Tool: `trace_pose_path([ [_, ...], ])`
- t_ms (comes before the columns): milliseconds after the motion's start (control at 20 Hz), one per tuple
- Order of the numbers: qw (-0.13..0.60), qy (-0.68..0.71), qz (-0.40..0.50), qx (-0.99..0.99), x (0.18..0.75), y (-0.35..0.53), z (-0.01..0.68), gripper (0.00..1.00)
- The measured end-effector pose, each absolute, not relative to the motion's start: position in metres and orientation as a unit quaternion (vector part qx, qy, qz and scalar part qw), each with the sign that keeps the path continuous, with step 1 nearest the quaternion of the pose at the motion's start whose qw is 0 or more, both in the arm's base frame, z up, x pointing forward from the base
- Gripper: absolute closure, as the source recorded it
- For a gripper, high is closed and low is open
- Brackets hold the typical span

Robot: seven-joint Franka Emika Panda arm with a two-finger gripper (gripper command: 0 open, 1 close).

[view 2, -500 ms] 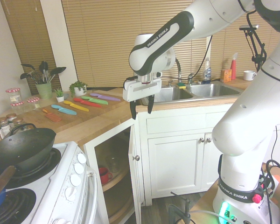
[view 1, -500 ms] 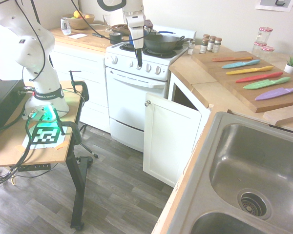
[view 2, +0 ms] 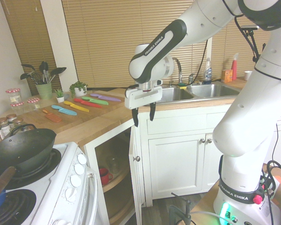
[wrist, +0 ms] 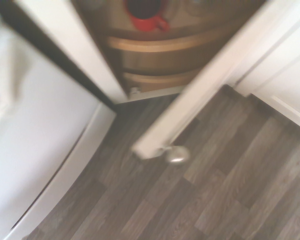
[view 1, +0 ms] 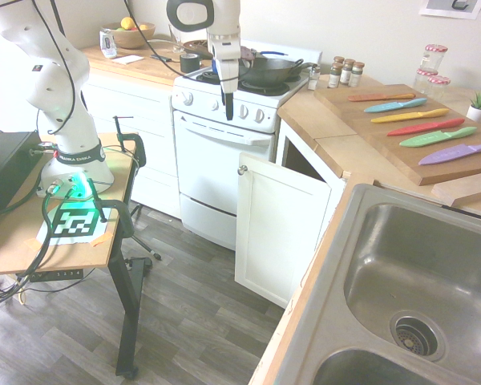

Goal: Close the cabinet

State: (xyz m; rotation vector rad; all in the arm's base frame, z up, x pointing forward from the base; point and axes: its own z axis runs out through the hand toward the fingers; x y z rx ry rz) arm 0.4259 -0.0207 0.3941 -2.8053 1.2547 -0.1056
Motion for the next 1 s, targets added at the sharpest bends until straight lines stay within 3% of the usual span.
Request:
trace_pose_path([
  [250,0.038,0.435,-0.029,-0.899,0.43,-0.079,0.366,0.0],
  [1000,0.016,0.452,0.026,-0.892,0.488,-0.101,0.228,0.0],
])
